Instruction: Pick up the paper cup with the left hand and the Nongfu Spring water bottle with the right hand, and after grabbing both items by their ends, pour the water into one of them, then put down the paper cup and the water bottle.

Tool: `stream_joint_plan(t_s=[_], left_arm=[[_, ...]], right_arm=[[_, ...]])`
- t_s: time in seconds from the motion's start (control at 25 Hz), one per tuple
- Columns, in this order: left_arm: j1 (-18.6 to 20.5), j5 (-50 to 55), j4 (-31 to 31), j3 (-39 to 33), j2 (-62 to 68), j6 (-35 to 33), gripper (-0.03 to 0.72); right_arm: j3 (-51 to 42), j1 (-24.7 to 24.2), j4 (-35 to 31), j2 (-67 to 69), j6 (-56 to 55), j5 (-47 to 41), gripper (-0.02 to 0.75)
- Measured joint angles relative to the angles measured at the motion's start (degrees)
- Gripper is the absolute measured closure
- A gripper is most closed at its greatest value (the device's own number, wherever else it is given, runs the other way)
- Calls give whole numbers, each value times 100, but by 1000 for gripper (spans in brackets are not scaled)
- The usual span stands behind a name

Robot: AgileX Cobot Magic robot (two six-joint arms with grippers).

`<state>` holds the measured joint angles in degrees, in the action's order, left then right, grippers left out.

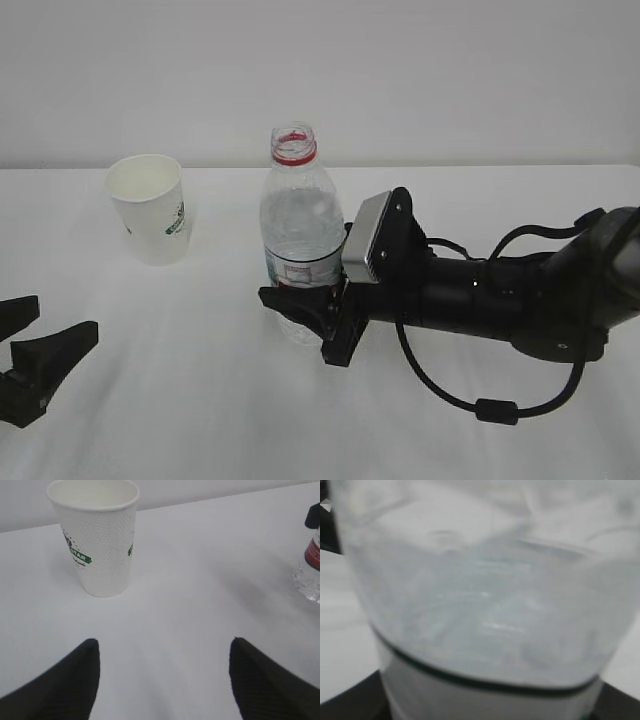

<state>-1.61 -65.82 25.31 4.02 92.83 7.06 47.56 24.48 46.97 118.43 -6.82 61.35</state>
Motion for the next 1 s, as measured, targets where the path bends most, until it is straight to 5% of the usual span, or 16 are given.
stream_joint_plan(t_s=[1.0], left_arm=[[0, 0, 31, 0, 5, 0, 109]], right_arm=[[-1546, -560, -347, -1219, 220, -85, 274]])
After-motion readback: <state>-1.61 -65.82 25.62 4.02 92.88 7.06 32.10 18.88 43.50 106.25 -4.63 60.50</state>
